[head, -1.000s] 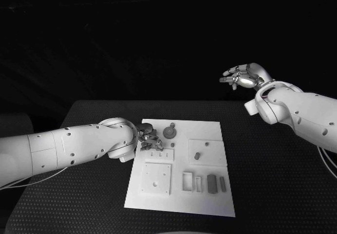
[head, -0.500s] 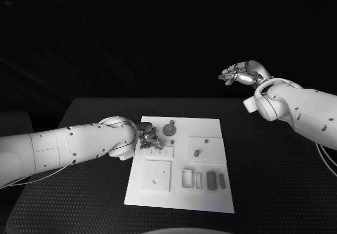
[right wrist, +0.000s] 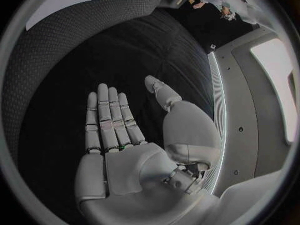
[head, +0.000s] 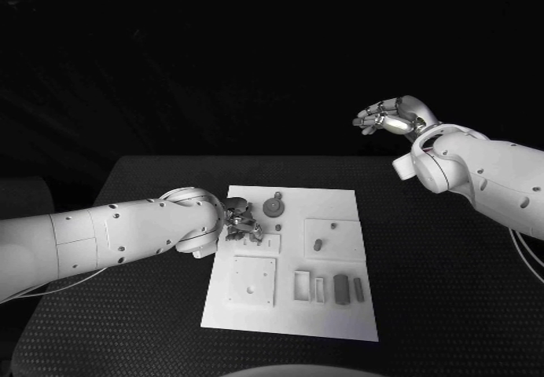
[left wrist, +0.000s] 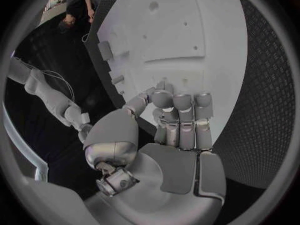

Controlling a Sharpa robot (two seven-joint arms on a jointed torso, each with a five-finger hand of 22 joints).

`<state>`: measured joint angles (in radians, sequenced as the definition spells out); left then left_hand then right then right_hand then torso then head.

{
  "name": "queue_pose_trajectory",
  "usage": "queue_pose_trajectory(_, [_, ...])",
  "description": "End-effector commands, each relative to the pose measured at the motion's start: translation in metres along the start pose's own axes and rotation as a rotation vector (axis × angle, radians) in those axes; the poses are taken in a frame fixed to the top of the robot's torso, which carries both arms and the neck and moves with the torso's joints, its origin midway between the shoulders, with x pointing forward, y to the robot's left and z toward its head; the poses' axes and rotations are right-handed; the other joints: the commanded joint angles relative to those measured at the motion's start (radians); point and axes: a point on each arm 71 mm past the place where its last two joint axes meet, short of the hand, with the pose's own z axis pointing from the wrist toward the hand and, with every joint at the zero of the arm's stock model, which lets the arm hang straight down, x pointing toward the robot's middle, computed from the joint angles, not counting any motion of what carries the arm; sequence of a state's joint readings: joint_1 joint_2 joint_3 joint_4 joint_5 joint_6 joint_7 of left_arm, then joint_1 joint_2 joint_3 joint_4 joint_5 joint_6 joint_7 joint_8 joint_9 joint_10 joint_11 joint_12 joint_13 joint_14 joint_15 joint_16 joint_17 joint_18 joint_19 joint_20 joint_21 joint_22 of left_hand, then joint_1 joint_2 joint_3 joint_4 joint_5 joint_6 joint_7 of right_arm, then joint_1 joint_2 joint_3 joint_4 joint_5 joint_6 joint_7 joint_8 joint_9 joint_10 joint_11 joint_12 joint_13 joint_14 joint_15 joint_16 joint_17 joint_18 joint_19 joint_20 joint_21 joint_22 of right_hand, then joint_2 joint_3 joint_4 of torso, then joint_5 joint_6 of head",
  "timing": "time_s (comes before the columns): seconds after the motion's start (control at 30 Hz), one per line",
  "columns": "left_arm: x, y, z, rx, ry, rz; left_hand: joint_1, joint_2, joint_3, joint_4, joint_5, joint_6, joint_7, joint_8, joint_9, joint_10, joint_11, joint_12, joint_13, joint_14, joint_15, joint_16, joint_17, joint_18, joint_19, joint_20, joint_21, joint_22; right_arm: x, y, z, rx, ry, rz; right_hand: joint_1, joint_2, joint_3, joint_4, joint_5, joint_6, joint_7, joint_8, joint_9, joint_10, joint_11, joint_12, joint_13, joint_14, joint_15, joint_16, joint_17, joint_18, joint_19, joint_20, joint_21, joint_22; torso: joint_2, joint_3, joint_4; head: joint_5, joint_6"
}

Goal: Assemble the parts on the task board

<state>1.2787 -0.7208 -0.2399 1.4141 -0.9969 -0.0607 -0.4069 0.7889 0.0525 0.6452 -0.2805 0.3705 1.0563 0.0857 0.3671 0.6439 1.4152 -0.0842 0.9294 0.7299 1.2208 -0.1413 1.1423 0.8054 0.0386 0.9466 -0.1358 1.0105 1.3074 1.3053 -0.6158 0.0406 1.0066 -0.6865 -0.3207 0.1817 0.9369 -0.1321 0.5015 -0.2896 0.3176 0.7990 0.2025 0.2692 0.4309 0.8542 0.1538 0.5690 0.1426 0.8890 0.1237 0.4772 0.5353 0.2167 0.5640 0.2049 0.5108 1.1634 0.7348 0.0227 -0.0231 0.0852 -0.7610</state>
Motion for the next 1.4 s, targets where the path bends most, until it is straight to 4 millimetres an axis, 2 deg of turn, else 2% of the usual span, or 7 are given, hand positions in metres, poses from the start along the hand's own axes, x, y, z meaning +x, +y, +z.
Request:
queue_pose_trajectory(0.03, [0.0021,-0.0015,-0.0001,0.004,0.019,0.018,-0.003,0.004,0.002,0.002,0.002,0.108,-0.076,0.007,0.002,-0.012,-0.018,0.001,-0.002,0.025,-0.035,0.003,-0.002,0.012,-0.007,-0.109,0.004,0.016,0.0012,0.0011,0.0004,-0.011,0.018,0.014,0.002,0.008,-0.006,0.001,-0.005,-0.007,0.005,0.005,-0.001,0.007,-0.001,-0.006,-0.002,0.000,0.009,-0.006,-0.001,-0.011,-0.005,0.000,-0.006,0.001,0.000,0.0005,0.0004,0.000,-0.001])
queue_pose_trajectory(0.43, [0.0051,-0.0023,0.0004,0.008,0.018,0.042,-0.007,0.005,0.004,0.002,0.003,0.113,-0.078,0.006,0.002,-0.012,-0.019,0.000,-0.003,0.024,-0.035,0.006,-0.008,0.011,-0.007,-0.110,0.006,0.016,0.0032,0.0018,0.0014,-0.012,0.025,0.016,0.005,0.010,-0.006,0.001,-0.003,-0.008,0.006,0.006,-0.003,0.010,-0.001,-0.012,-0.010,0.003,0.010,-0.010,-0.005,-0.011,-0.003,0.001,-0.009,0.003,0.000,0.0004,0.0003,0.000,-0.004])
queue_pose_trajectory(0.7, [0.0062,-0.0005,0.0018,0.005,0.004,0.053,-0.008,0.005,0.005,0.003,0.004,0.116,-0.079,0.007,0.003,-0.012,-0.020,0.000,-0.003,0.024,-0.035,0.007,-0.010,0.011,-0.007,-0.110,0.006,0.016,0.0032,0.0018,0.0014,-0.013,0.024,0.016,0.004,0.010,-0.007,0.001,-0.003,-0.008,0.006,0.005,-0.004,0.010,0.000,-0.013,-0.012,0.003,0.010,-0.011,-0.005,-0.011,-0.003,0.001,-0.009,0.004,0.000,0.0000,-0.0001,-0.001,0.002])
queue_pose_trajectory(1.4, [0.0073,-0.0008,0.0009,0.012,-0.021,0.052,-0.012,0.014,0.012,0.001,0.003,0.120,-0.080,0.003,0.002,-0.012,-0.022,-0.002,-0.005,0.023,-0.035,0.012,-0.021,0.011,-0.008,-0.112,0.008,0.015,0.0050,0.0028,0.0018,-0.015,0.029,0.018,0.004,0.011,-0.008,0.002,-0.001,-0.009,0.007,0.005,-0.005,0.013,0.000,-0.017,-0.017,0.005,0.010,-0.014,-0.007,-0.011,-0.003,0.001,-0.012,0.005,0.000,0.0004,0.0005,0.000,-0.002])
